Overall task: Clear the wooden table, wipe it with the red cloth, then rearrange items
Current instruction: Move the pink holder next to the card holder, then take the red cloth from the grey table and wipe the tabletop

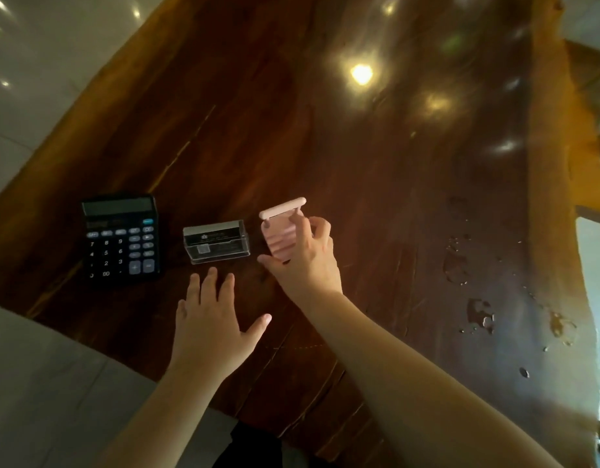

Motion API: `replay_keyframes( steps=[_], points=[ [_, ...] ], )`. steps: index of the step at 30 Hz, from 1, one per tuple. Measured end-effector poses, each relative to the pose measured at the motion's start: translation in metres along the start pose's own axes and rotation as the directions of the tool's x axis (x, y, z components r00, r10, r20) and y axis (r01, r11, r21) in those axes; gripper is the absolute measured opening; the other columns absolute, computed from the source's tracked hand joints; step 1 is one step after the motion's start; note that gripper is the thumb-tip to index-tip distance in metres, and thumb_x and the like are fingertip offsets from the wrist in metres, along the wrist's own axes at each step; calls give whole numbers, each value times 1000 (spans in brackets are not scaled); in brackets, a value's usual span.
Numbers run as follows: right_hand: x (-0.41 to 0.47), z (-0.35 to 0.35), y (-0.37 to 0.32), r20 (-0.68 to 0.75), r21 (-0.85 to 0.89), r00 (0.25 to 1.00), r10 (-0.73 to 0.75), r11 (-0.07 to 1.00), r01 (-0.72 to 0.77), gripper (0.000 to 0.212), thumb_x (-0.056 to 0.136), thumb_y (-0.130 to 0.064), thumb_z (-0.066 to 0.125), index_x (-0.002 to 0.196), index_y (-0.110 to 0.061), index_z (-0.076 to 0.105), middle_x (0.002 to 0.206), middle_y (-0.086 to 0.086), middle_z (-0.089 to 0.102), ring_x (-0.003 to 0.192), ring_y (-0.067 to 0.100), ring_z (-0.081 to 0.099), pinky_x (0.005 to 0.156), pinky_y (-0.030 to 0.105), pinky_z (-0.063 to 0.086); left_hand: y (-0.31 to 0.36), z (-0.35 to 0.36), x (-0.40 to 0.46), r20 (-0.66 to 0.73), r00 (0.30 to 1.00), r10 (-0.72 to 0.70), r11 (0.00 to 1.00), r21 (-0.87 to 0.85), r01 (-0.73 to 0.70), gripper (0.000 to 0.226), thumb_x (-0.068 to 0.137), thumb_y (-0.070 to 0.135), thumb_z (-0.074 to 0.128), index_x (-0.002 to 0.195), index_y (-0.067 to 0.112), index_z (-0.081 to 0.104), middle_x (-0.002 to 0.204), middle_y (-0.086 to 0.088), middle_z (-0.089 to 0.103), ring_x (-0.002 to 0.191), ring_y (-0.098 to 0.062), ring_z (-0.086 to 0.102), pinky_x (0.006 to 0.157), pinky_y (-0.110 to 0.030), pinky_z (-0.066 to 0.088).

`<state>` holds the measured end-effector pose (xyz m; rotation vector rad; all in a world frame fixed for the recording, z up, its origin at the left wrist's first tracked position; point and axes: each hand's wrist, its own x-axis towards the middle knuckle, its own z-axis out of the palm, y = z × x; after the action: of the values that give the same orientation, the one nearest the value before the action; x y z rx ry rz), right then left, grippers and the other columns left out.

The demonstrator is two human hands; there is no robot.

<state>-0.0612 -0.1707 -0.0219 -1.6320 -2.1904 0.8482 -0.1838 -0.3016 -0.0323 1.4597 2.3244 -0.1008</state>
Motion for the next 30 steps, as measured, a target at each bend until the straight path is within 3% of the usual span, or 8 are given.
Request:
replay_keyframes(
  steps=[3,7,12,18,25,28,30],
  points=[
    [-8,-16,9,-16,0,1000,14,1000,-14,84,78,-61,76,145,-36,31,153,5,29,132,31,44,86,43,55,12,-6,0,-5,999,39,999,10,-39,98,79,84,37,155,22,27,165,-11,21,152,-34,15,117,-52,26],
    [-29,-51,28,-51,6,997,58,998,-58,83,78,-75,62,143,-35,33,150,-2,33,129,23,46,84,36,56,41,-18,-4,-11,993,118,993,-15,-118,91,81,79,46,151,20,37,160,-11,33,149,-32,24,113,-49,35],
    [-74,-107,65,-148,52,982,117,992,-111,60,91,-60,58,141,-32,40,141,-6,43,118,18,56,81,32,54,91,-33,-12,-27,965,262,956,-129,-263,82,83,67,58,144,14,49,149,-12,47,141,-30,37,106,-46,44],
    [-146,-189,125,-299,64,926,230,973,-221,57,92,-55,60,141,-31,45,137,-9,47,120,15,55,89,37,55,182,-54,-34,-18,884,468,860,-219,-460,81,82,68,52,144,17,49,143,-3,52,134,-23,45,102,-41,46],
    [-253,-275,196,-465,121,770,436,893,-433,56,92,-54,62,141,-39,39,141,-9,48,116,13,58,89,32,57,303,-54,-81,54,737,674,726,-229,-648,79,80,75,48,146,33,42,147,10,44,136,-13,40,101,-37,44],
    [-304,-307,224,-519,185,677,522,841,-507,55,91,-58,58,140,-44,38,140,-8,48,112,16,59,89,40,57,357,-51,-105,61,668,742,662,-226,-715,69,82,70,53,142,36,45,141,13,49,132,-12,44,99,-37,43],
    [-343,-329,242,-552,251,602,576,804,-539,52,91,-60,56,138,-46,39,137,-12,48,110,12,58,92,38,56,398,-45,-126,69,605,793,602,-233,-764,64,82,67,56,138,36,49,132,15,53,126,-11,47,94,-34,44]
  ],
)
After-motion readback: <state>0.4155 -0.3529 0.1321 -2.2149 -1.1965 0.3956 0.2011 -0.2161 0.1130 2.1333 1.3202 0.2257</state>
